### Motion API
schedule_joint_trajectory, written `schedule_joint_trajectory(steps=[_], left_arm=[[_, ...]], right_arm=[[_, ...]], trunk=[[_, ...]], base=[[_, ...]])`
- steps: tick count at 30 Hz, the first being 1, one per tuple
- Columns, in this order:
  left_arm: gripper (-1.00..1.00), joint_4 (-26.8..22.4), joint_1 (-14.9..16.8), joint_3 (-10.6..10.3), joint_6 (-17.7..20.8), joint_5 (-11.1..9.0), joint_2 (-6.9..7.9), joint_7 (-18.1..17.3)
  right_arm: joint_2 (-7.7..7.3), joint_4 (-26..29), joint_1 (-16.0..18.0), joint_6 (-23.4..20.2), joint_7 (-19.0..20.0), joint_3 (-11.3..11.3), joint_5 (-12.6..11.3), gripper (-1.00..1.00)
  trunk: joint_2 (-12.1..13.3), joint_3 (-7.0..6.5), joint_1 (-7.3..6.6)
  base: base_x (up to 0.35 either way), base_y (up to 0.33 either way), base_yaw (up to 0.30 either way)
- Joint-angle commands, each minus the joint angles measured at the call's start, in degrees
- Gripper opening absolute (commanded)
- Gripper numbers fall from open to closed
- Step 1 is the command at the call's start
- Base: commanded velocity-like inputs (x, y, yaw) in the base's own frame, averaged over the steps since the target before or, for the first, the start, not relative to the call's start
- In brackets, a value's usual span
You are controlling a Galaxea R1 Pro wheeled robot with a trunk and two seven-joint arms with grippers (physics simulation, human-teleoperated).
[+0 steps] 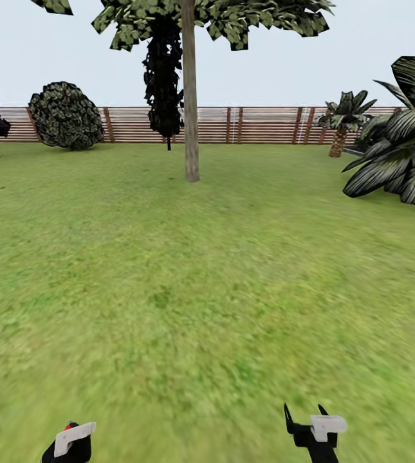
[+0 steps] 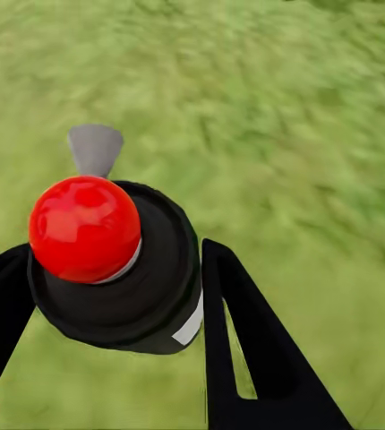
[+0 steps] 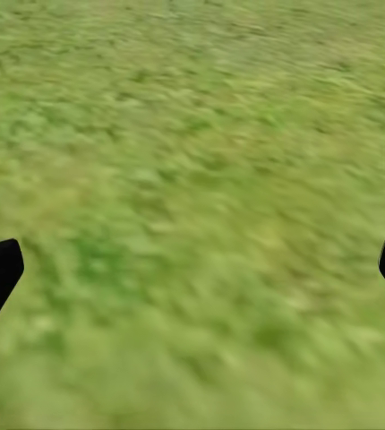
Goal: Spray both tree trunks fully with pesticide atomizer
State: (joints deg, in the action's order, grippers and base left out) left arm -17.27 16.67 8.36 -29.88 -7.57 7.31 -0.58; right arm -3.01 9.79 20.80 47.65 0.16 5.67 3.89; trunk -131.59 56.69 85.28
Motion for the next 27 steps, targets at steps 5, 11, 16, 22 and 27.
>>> schedule_joint_trajectory(steps=[5,11,16,22,27], left_arm=[[-1.0,0.04,0.03,-0.19,-0.18,-0.51,0.03,-0.07],[-1.0,0.04,0.03,-0.19,-0.18,-0.51,-0.01,-0.07],[-1.0,0.04,0.03,-0.19,-0.18,-0.51,0.02,-0.04],[-1.0,0.04,0.03,-0.19,-0.18,-0.47,0.0,-0.06],[-1.0,0.04,0.03,-0.19,-0.18,-0.5,0.03,-0.05]], right_arm=[[0.02,-0.03,0.03,0.16,0.02,0.39,0.42,1.0],[0.02,-0.06,0.03,0.16,0.02,0.39,0.42,1.0],[0.02,-0.06,0.03,0.16,0.01,0.39,0.42,1.0],[0.02,-0.08,0.03,0.16,0.02,0.39,0.42,1.0],[0.02,-0.1,0.03,0.16,0.02,0.39,0.42,1.0]], trunk=[[-0.02,0.3,0.02],[-0.02,0.32,0.02],[-0.02,0.32,0.02],[-0.02,0.32,0.02],[-0.02,0.32,0.02]], base=[[0.339,0.0,0.0],[0.339,0.0,0.0],[0.339,0.0,0.0],[0.339,0.0,0.0],[0.339,0.0,0.0]])
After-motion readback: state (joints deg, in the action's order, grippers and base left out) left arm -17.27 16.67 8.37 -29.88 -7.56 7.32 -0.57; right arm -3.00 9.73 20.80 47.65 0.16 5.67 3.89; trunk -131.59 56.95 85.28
